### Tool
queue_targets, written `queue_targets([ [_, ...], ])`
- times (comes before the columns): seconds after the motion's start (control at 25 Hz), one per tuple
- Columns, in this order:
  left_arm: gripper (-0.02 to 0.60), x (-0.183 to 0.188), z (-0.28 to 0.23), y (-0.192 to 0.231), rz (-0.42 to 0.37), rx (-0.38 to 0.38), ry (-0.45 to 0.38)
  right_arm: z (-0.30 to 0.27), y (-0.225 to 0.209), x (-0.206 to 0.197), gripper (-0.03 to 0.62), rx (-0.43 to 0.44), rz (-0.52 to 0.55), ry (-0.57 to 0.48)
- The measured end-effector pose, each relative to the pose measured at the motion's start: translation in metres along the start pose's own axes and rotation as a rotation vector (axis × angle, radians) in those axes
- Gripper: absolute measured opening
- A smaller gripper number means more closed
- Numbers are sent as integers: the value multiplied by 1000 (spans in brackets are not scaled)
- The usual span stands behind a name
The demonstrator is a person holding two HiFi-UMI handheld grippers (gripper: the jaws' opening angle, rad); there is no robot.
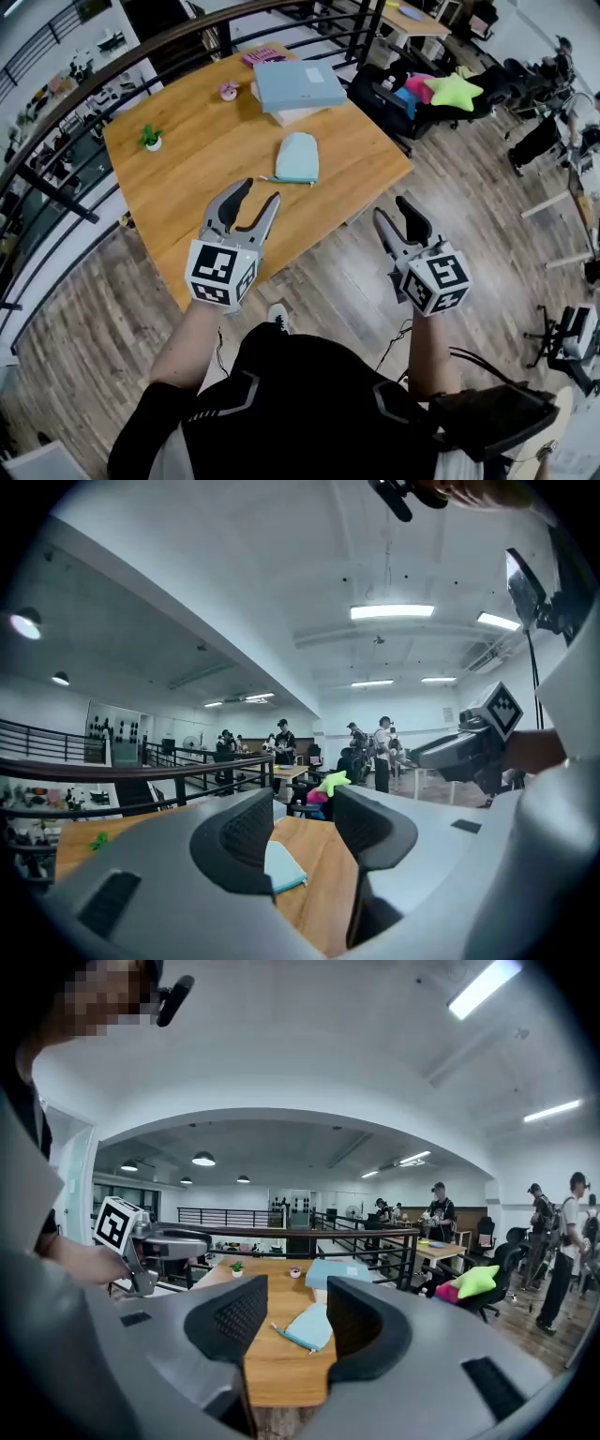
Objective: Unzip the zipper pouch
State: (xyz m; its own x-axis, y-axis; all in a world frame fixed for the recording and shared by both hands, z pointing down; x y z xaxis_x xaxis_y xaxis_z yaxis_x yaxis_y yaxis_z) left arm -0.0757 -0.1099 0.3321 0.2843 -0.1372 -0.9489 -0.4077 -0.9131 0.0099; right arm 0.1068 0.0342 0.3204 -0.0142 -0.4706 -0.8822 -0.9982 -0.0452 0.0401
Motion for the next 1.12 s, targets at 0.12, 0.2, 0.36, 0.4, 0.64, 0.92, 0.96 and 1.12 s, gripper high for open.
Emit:
queue_targets([
  [0.12, 219, -1, -10, 26, 12, 12, -1, -27, 3, 14, 207, 28, 24, 4],
  [0.2, 219, -2, -15, 38, 19, 21, 4, -42, 2, 21, 206, 49, 30, 7],
  [0.36, 219, -6, -23, 55, 45, 57, -4, -68, -6, 29, 204, 73, 36, 4],
  [0.4, 219, -7, -26, 58, 46, 62, 1, -75, -8, 31, 204, 83, 36, -1],
  [0.64, 219, -13, -53, 63, 39, 88, 62, -113, -27, 46, 201, 169, 71, -34],
  [0.92, 219, 4, -91, 66, 79, 201, 55, -172, -58, 69, 201, 352, 159, -61],
  [0.96, 219, 8, -96, 66, 87, 221, 53, -180, -63, 72, 201, 377, 171, -64],
  [1.12, 219, 12, -112, 67, 109, 310, 73, -207, -75, 81, 201, 479, 223, -63],
])
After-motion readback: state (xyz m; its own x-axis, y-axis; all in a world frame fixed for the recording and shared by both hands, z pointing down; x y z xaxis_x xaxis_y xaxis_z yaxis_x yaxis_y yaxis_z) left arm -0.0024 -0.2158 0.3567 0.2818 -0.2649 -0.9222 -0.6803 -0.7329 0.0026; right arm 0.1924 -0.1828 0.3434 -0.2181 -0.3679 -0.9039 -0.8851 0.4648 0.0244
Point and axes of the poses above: the fingertips, and each gripper's own axes: z backward along the fingers, y to its left, x out of its top, the point moved 2 cm from there along z, backward along the fingers, and after that the axes turned 12 degrees about y, right-handed, at the moved point
